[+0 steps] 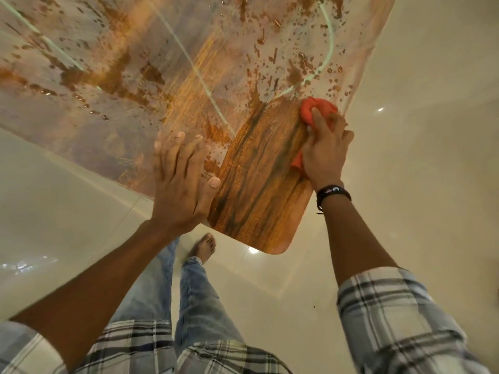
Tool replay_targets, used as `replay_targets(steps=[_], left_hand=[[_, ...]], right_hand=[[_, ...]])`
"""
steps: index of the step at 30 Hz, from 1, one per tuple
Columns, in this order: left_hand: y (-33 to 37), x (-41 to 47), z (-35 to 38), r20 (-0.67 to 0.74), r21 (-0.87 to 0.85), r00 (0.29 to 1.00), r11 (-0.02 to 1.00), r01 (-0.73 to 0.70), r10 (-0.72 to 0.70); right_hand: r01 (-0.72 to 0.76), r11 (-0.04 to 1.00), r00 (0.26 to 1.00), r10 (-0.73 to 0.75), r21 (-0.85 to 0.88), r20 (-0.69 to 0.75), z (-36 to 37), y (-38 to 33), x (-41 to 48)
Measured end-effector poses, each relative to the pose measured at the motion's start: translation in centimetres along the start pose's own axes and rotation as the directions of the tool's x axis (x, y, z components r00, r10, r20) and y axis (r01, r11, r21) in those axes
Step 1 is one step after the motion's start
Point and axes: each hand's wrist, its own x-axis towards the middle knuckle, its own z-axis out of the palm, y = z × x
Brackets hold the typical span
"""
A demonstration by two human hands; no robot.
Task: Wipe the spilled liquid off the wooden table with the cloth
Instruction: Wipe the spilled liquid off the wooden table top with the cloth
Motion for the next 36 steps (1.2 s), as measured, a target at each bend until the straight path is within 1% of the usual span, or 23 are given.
replay_targets(steps=[1, 3, 5, 6, 7, 9, 11, 12, 13, 14, 16, 18, 20, 21, 22, 23, 25, 27, 30, 32, 33, 34, 36], left_hand=[[-0.6, 0.2, -0.5, -0.024, 0.073, 0.999, 0.997, -0.027, 0.029], [-2.0, 1.3, -1.3, -0.084, 0.172, 0.996, 0.985, -0.013, 0.028], [-3.5, 2.8, -1.9, -0.122, 0.205, 0.992, 0.978, 0.040, -0.015], [-4.1, 3.3, -2.0, -0.118, 0.201, 0.992, 0.977, 0.065, -0.041], [-4.4, 3.7, -2.0, -0.094, 0.183, 0.993, 0.979, 0.085, -0.069], [-4.4, 4.0, -1.8, -0.019, 0.135, 0.994, 0.985, 0.109, -0.107], [-4.4, 3.8, -1.5, 0.024, 0.121, 0.995, 0.988, 0.095, -0.099], [-4.5, 3.7, -1.4, 0.033, 0.122, 0.995, 0.988, 0.094, -0.099], [-4.6, 3.7, -1.4, 0.042, 0.120, 0.994, 0.988, 0.099, -0.105], [-4.7, 3.8, -1.5, 0.050, 0.113, 0.993, 0.988, 0.103, -0.109], [-4.7, 3.8, -1.5, 0.062, 0.093, 0.993, 0.991, 0.098, -0.104], [-4.5, 3.8, -1.5, 0.067, 0.079, 0.993, 0.993, 0.093, -0.098], [-4.5, 3.7, -1.6, 0.059, 0.065, 0.993, 0.993, 0.094, -0.098], [-4.5, 3.7, -1.7, 0.060, 0.056, 0.993, 0.994, 0.095, -0.098], [-4.5, 3.7, -1.8, 0.064, 0.044, 0.993, 0.994, 0.096, -0.099], [-4.5, 3.7, -1.8, 0.065, 0.034, 0.993, 0.994, 0.100, -0.102], [-4.4, 3.8, -1.9, 0.058, 0.021, 0.993, 0.994, 0.103, -0.104], [-4.3, 3.8, -2.1, 0.051, -0.003, 0.994, 0.995, 0.100, -0.100], [-4.2, 3.9, -2.5, 0.071, -0.064, 0.992, 0.992, 0.111, -0.106], [-4.0, 3.9, -2.7, 0.093, -0.085, 0.990, 0.990, 0.109, -0.101], [-3.9, 3.9, -2.8, 0.101, -0.090, 0.990, 0.991, 0.104, -0.095], [-3.9, 4.0, -2.8, 0.108, -0.094, 0.990, 0.990, 0.101, -0.090], [-3.9, 4.1, -2.9, 0.124, -0.101, 0.988, 0.989, 0.107, -0.094]], right_hand=[[0.046, 0.999, 0.999, -0.046, -0.002, -0.006, 0.2, -1.1, -1.0], [0.177, 0.984, 0.983, -0.177, 0.000, 0.038, 0.6, -3.2, -5.4], [0.275, 0.961, 0.954, -0.274, 0.010, 0.123, 1.1, -5.1, -11.3], [0.335, 0.942, 0.930, -0.333, 0.012, 0.153, 1.2, -5.9, -14.2], [0.409, 0.912, 0.897, -0.405, 0.014, 0.178, 1.4, -6.5, -16.6], [0.557, 0.831, 0.805, -0.545, 0.019, 0.235, 1.6, -6.8, -19.3], [0.641, 0.766, 0.730, -0.628, 0.052, 0.270, 1.2, -6.3, -18.0], [0.644, 0.763, 0.724, -0.633, 0.062, 0.273, 1.1, -5.9, -16.1], [0.619, 0.784, 0.750, -0.609, 0.051, 0.259, 1.1, -5.5, -13.8], [0.570, 0.822, 0.796, -0.558, 0.021, 0.235, 1.2, -5.1, -10.9], [0.429, 0.902, 0.896, -0.418, -0.048, 0.152, 1.4, -4.5, -4.3], [0.241, 0.969, 0.968, -0.237, -0.044, 0.086, 1.3, -4.4, 1.6], [0.126, 0.991, 0.990, -0.123, -0.044, 0.070, 1.4, -5.0, 4.6], [0.118, 0.990, 0.991, -0.113, -0.073, 0.067, 1.5, -5.7, 4.5], [0.146, 0.984, 0.988, -0.140, -0.098, 0.067, 1.6, -6.6, 3.6], [0.208, 0.974, 0.977, -0.201, -0.093, 0.076, 1.6, -7.6, 1.8], [0.343, 0.939, 0.933, -0.337, -0.032, 0.130, 1.9, -9.1, -3.3], [0.438, 0.899, 0.880, -0.429, 0.001, 0.202, 2.1, -10.0, -10.0], [0.543, 0.840, 0.798, -0.519, 0.008, 0.307, 1.7, -9.7, -19.1], [0.596, 0.803, 0.756, -0.568, 0.017, 0.326, 1.2, -8.0, -20.5], [0.594, 0.804, 0.759, -0.566, 0.015, 0.322, 0.9, -7.0, -19.5], [0.563, 0.826, 0.786, -0.539, 0.008, 0.304, 0.6, -6.0, -17.8], [0.455, 0.891, 0.869, -0.444, 0.002, 0.218, 0.0, -4.1, -13.0]])
